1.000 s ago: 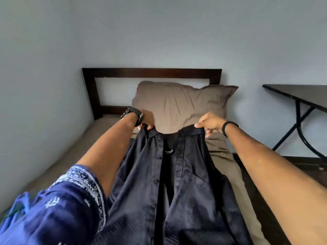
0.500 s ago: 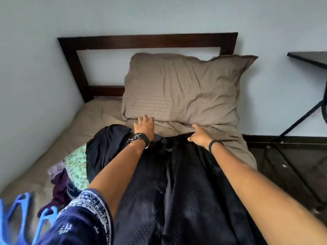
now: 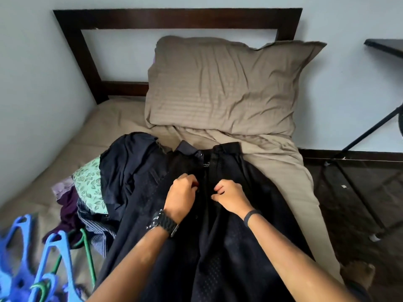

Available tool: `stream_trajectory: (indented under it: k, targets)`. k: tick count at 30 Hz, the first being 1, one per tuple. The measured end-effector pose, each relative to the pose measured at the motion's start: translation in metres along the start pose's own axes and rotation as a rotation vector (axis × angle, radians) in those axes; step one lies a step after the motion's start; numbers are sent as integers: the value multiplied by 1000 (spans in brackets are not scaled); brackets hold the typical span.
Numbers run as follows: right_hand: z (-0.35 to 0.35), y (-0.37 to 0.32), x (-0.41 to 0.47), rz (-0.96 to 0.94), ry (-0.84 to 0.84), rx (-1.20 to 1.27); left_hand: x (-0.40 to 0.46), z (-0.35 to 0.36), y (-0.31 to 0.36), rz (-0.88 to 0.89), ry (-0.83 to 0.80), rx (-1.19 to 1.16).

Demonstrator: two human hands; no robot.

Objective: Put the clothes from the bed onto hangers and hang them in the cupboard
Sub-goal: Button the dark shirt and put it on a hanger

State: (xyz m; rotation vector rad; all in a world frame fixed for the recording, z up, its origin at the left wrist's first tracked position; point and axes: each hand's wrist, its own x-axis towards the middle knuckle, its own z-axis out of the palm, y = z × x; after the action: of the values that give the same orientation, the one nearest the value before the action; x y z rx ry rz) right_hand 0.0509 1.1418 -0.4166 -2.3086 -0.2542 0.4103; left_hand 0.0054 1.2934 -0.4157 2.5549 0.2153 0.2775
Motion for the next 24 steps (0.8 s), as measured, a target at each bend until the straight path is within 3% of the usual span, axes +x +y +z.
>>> stream_trajectory:
  k: [13,19,24]
  targets:
    - [-12,31,-17,22,-109,-71,-25,16,-6,-50,-31,-60]
    - [2,11,-13,78,72,-133,-25,21,-3,-115,27,-76]
    - [12,10,-13,98,108,-72,-21,22,-2,-143,8,-22]
